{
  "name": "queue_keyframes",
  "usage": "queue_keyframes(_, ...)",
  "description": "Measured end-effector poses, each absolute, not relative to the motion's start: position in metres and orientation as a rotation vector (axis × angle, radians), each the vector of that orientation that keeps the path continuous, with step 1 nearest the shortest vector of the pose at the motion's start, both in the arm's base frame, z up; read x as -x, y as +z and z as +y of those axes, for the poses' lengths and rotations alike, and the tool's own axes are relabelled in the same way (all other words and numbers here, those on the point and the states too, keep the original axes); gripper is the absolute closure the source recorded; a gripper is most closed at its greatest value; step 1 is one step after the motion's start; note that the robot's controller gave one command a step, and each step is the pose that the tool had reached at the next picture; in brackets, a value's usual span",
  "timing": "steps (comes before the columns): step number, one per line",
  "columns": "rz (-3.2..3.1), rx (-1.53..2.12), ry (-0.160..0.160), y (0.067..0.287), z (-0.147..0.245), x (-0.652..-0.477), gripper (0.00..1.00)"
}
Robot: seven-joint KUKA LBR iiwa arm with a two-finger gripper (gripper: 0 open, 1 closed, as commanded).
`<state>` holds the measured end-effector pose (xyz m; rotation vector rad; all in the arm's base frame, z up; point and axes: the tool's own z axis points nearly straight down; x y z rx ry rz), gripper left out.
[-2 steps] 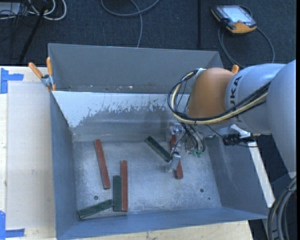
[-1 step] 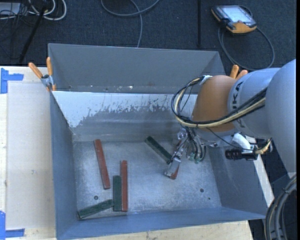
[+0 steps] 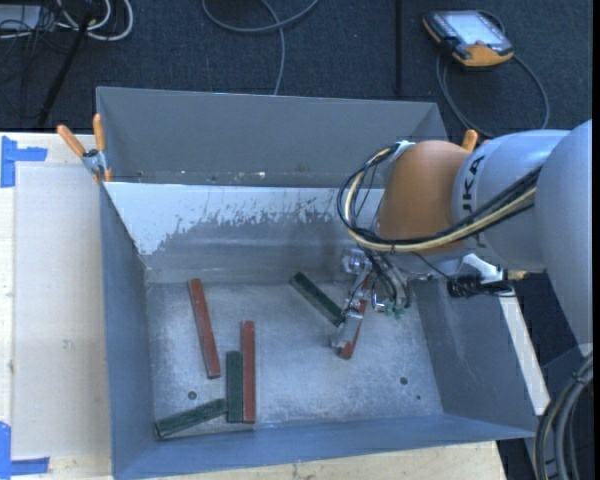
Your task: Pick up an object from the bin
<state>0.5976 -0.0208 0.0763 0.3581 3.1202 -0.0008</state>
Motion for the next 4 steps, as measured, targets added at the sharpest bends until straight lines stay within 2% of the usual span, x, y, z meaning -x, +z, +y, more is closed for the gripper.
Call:
queue_keyframes(1, 3.073, -0.653, 0.001, 0.0713, -0.0285, -0.5863, 1.0)
queue_keyframes(4, 3.074, -0.651, 0.0, 0.0736, -0.0286, -0.5861, 1.0)
